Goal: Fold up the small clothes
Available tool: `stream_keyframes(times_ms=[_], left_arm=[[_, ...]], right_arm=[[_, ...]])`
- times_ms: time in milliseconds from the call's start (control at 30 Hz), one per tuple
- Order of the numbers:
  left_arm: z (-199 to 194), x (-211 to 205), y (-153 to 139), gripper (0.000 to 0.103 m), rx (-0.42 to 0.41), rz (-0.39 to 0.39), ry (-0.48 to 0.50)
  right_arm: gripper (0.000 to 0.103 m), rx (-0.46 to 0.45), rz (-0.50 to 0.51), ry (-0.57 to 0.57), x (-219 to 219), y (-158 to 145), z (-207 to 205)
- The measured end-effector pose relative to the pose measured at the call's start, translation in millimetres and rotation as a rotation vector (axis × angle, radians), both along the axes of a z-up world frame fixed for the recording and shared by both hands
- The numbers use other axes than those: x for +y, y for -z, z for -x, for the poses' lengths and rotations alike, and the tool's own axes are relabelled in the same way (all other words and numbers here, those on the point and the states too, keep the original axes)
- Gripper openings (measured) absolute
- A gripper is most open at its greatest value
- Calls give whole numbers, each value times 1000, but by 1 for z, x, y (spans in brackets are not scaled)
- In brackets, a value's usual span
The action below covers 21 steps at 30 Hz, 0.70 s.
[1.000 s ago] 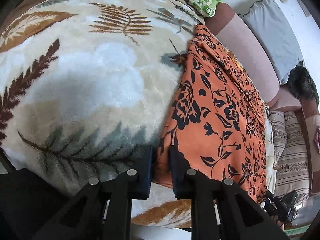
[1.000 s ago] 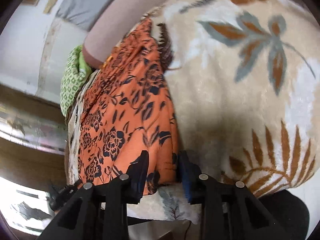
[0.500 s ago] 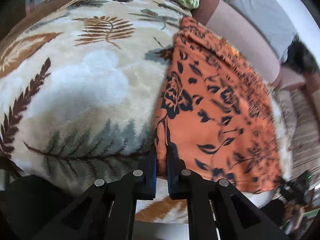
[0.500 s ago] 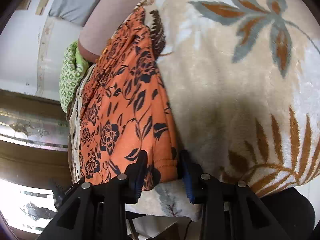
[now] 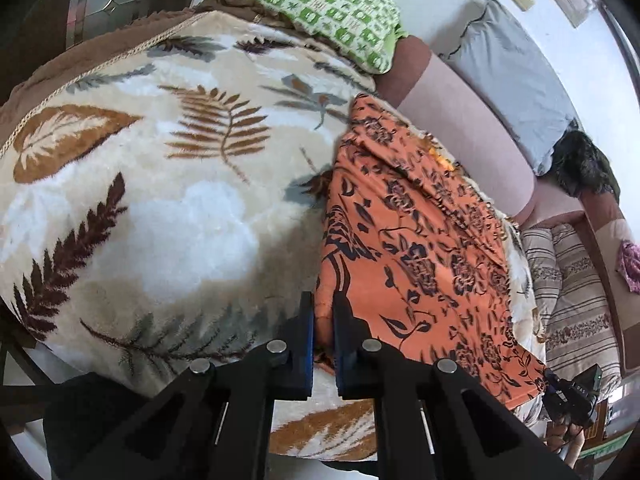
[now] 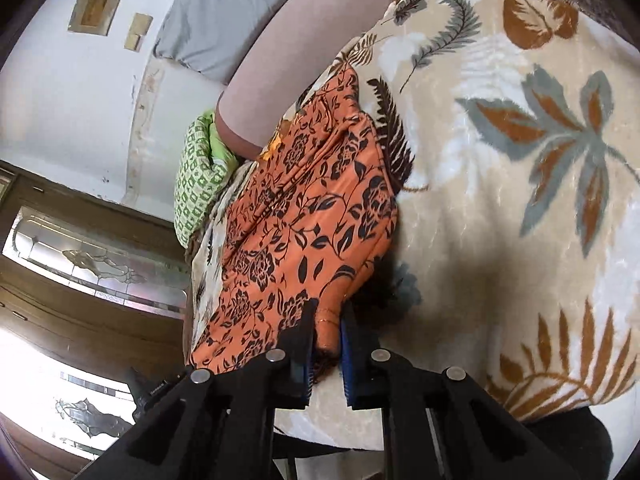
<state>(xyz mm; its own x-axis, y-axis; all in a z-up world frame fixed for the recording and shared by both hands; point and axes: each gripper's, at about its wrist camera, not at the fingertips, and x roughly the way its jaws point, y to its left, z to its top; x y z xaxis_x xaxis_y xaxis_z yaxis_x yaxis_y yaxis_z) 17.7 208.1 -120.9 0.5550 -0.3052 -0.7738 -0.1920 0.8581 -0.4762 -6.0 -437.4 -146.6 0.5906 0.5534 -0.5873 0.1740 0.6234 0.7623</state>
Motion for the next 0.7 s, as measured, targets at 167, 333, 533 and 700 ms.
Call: stream_keyframes(times_ms=[167,333,533,700], left_arm=[[-3,0,31,7,103,-10,-11],[-10,-2,12,7,67,-25,10],[-63,-4,-59,8,-117,-10,42],[-138,-8,-107,5,-209,-37,38]], right_arm=[[12,84,-7,6,-1,30,4],[12,57,-22,2,-5,20,-3],[12,-97,-69,3,-20,-42,-62],[12,-155,-47,-32,-27,-83,-142]])
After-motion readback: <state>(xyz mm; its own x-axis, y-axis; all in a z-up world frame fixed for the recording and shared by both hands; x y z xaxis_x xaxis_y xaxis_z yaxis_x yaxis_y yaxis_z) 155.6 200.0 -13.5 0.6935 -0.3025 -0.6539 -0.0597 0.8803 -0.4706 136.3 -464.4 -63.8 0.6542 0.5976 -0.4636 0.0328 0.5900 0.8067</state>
